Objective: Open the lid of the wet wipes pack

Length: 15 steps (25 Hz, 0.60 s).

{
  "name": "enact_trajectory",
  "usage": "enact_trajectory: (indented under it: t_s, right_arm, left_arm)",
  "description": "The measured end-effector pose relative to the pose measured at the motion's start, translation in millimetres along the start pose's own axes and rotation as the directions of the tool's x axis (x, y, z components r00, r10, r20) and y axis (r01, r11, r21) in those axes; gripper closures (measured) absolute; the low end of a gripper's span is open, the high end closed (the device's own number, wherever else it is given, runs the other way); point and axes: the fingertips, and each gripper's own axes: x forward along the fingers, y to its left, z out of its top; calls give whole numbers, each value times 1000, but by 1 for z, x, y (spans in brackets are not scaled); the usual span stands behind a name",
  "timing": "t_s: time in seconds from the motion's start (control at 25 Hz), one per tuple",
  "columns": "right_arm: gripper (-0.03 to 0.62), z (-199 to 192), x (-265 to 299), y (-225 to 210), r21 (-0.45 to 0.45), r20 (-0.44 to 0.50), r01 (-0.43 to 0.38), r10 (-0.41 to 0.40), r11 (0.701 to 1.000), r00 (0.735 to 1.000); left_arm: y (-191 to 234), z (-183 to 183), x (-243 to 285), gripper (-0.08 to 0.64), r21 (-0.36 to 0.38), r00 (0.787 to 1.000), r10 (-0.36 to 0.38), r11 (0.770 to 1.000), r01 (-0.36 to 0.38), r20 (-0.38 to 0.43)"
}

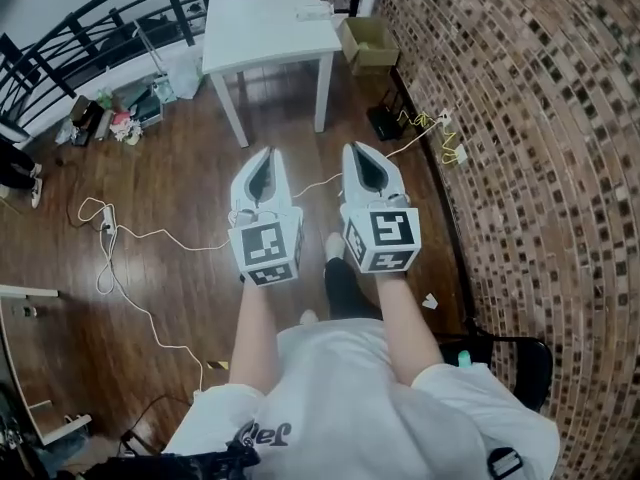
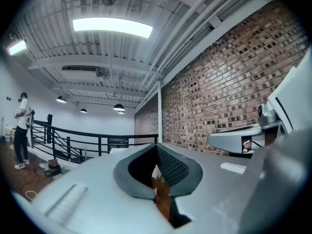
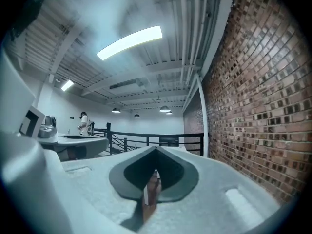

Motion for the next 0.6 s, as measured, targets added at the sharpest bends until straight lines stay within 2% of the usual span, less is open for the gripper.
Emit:
enact_trajectory:
  t_s: [0.16, 0.36, 0.48, 0.6]
  right_arm:
    - [604, 0, 59, -29, 14, 21, -28, 28, 1000, 999]
    - [604, 30, 136, -86, 37, 67, -41, 38, 998, 997]
    - [604, 49, 178, -115, 43, 98, -77, 72, 996, 993]
    - [604, 48, 211, -134, 67, 86, -132, 126, 989, 988]
  left_arm:
    - [-2, 3, 63, 543, -18, 1000, -10, 1000, 10, 14]
    - [-6, 32, 156, 543, -23, 1000, -2, 1000, 2, 29]
    - [-7, 42, 208, 543, -24, 1000, 3, 1000, -3, 20]
    - [-10, 43, 249, 543, -8, 1000, 6, 1000, -6, 23]
